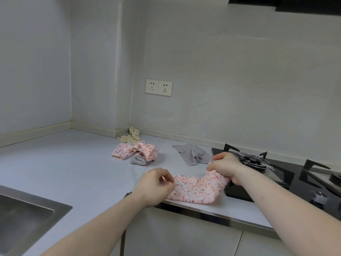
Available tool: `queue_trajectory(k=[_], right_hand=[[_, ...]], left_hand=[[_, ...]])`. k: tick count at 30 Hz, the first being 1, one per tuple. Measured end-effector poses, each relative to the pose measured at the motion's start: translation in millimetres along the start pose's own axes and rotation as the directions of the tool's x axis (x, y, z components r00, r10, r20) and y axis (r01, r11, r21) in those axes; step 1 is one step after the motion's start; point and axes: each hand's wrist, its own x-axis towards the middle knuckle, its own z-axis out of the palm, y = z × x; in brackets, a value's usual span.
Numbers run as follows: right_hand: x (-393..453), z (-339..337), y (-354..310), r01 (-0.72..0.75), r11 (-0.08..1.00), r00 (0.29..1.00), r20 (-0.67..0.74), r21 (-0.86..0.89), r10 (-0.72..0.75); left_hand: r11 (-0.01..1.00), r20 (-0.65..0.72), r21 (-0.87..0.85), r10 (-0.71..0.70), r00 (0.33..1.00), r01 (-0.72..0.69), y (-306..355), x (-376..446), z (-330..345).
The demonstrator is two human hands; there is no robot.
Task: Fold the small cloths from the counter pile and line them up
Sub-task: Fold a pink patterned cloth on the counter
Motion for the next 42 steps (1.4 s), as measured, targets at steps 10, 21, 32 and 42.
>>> queue_trajectory(k=[10,21,32,42], right_hand=[[-15.0,75.5,-34.1,0.094,0.995,0.98,0.172,0.042,-0.1],[-25.4,97.5,-25.9,0.14,0.958,0.958,0.211,0.252,-0.195],[-10.1,79.2,32.9,0.123,0.985,0.991,0.059,-0.122,-0.117],[-1.2,85.4,34.1,0.115,0.988,0.976,0.173,0.107,-0.132]], left_hand=[[0.955,-0.259,-0.279,-0.18,0.949,0.105,-3.8,4.8,-10.1],[0.963,-0.183,-0.223,-0.193,0.964,0.15,-8.0,8.3,-8.9],[0.969,-0.024,0.148,-0.197,0.98,0.198,-13.0,13.9,-6.5],[0.957,0.154,0.12,-0.282,0.947,0.266,-6.9,19.3,-15.4]])
